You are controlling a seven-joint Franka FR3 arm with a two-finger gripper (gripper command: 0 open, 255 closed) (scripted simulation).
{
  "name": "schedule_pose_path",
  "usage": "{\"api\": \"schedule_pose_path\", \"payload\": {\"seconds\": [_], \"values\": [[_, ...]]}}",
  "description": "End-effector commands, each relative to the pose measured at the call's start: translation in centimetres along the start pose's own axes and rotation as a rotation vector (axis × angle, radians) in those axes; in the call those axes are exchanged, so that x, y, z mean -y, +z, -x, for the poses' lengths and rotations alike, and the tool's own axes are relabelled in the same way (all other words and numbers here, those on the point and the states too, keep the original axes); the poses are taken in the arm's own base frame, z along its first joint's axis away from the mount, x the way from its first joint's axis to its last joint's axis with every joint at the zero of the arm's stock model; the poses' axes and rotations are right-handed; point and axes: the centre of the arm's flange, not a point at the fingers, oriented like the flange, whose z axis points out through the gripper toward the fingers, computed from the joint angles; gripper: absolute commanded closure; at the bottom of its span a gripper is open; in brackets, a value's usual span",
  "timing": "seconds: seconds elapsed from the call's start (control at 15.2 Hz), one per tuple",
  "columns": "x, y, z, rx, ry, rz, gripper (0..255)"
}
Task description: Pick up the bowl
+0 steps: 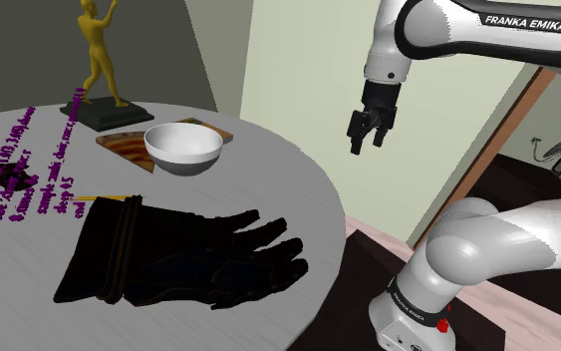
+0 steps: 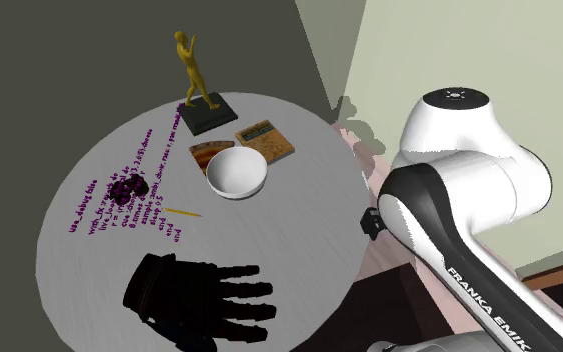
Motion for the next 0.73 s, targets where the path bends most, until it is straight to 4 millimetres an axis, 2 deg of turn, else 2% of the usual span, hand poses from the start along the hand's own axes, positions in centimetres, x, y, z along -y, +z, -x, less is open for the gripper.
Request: {"api": "schedule_pose_path", "payload": {"seconds": [0.0,0.66], "values": [[0.0,0.0,0.0,0.000,0.000,0.000,0],[7.9,0.1,-9.7,-0.003,0.023,-0.062,0]]}}
